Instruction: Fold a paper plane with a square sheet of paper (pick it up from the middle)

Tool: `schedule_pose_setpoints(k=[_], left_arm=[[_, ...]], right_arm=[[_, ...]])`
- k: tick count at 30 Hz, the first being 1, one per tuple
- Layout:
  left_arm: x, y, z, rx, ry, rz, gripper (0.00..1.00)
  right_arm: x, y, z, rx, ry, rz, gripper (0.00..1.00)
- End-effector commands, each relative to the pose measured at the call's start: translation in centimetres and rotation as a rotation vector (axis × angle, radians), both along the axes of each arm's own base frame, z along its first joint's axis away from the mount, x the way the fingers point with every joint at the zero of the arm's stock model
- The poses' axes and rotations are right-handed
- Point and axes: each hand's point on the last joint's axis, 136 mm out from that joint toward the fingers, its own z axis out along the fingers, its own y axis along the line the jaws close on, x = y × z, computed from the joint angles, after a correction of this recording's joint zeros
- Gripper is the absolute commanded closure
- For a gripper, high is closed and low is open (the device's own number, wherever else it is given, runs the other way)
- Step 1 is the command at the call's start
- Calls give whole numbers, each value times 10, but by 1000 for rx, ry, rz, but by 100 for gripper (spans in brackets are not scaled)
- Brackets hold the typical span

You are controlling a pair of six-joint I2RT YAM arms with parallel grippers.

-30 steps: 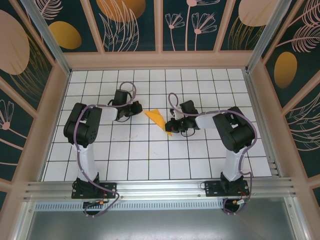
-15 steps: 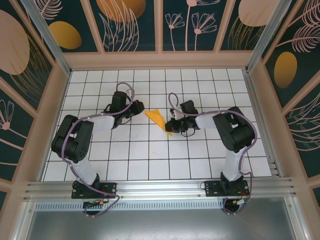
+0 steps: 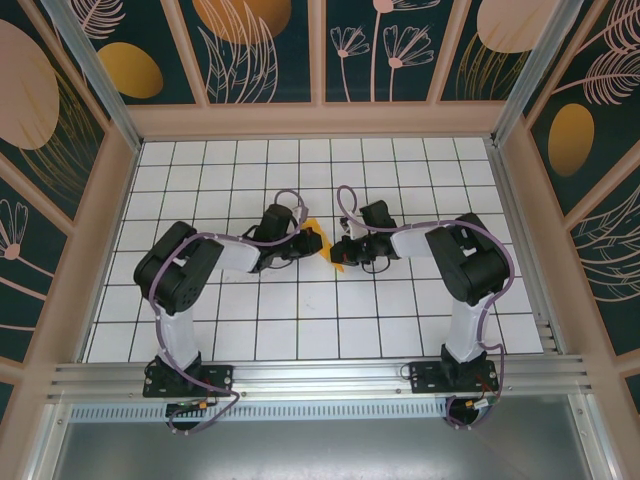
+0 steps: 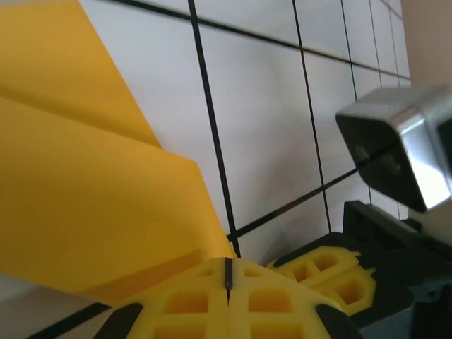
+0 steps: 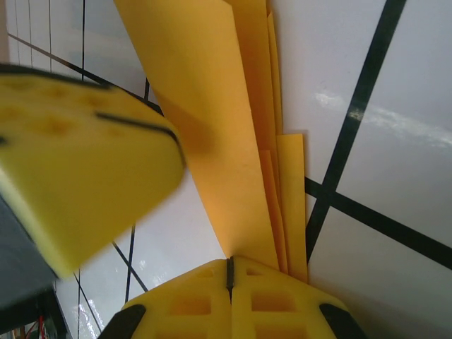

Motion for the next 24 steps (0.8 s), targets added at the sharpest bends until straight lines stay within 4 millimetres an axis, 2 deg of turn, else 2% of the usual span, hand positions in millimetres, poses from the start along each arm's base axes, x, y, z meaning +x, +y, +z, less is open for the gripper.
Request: schedule_pose_setpoints(k=[1,6,11,24], left_arm=[[-1,-5,-10,17,29,9,100],[-3,3,-33,96,74,26,100],[5,20,-48,211,93,92,100],[43,110,-60,324,115,253,100]], right_arm=[[-62,-58,-75,-287,305,-65,100],[-64,-60,-77,-296,309,-63,100],[-68,-63,-79,-308,317,-64,100],[-70,-63,-80,-294,323,-66,100]])
